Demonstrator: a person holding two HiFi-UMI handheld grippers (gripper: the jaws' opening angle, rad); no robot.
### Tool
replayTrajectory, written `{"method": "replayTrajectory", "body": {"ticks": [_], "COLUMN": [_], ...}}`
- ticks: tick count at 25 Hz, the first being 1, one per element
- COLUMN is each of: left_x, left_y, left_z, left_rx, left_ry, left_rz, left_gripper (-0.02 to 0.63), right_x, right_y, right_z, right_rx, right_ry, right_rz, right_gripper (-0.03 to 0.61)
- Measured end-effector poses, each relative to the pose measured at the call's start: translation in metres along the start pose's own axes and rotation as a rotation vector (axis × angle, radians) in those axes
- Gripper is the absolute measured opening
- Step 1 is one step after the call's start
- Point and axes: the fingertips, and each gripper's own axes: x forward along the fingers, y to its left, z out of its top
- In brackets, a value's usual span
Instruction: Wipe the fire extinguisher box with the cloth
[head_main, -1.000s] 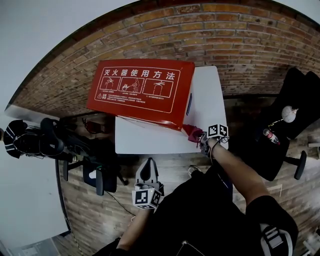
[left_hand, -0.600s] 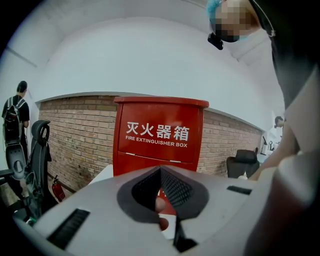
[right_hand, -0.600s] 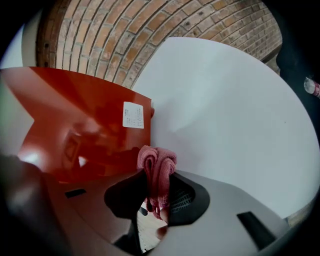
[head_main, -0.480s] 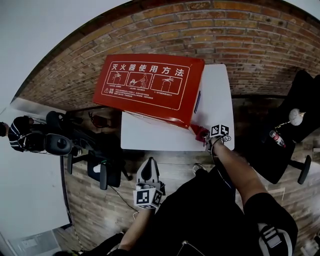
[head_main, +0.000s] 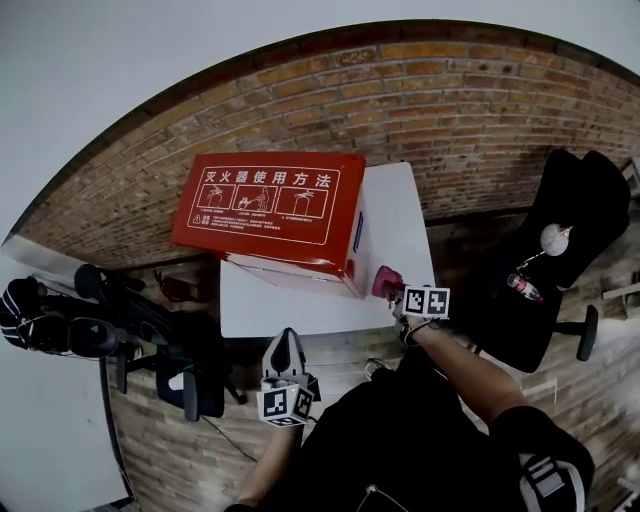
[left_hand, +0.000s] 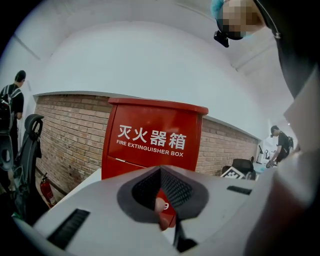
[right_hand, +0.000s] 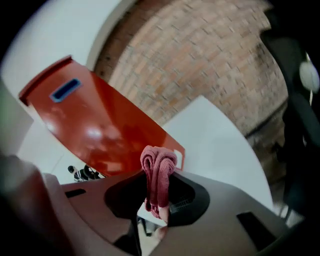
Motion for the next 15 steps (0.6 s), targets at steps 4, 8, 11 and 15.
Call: {"method": "replayTrajectory", "body": {"ticks": [4, 8, 11, 15], "left_x": [0.017, 0.031, 0.031, 0.021], "left_y": [-0.002, -0.016, -0.03, -0.053], "left_z": [0.018, 0.05, 0.079, 0.12], "left_rx": [-0.045, -0.052, -0.031, 0.039], "left_ry": [-0.057, -0.126, -0.18, -0.246], "left_rz": [-0.027, -0.076, -0.102, -0.15], "left_gripper": [0.03, 0.031, 0.031, 0.031], "right_x": [-0.088, -0.161, -0.197, -0.227], "right_y": [0.11, 0.177, 0.207, 0.238], "right_z": [0.073, 0.116, 0.128, 0.129], "right_rx": [-0.45, -0.674, -0.747, -0.805], "right_ry": [-0.257, -0.436, -0.516, -0.582], "right_rz": [0.081, 0.091, 0.075, 0.079], "right_gripper": [0.104, 0.104, 0.104, 0.104]}}
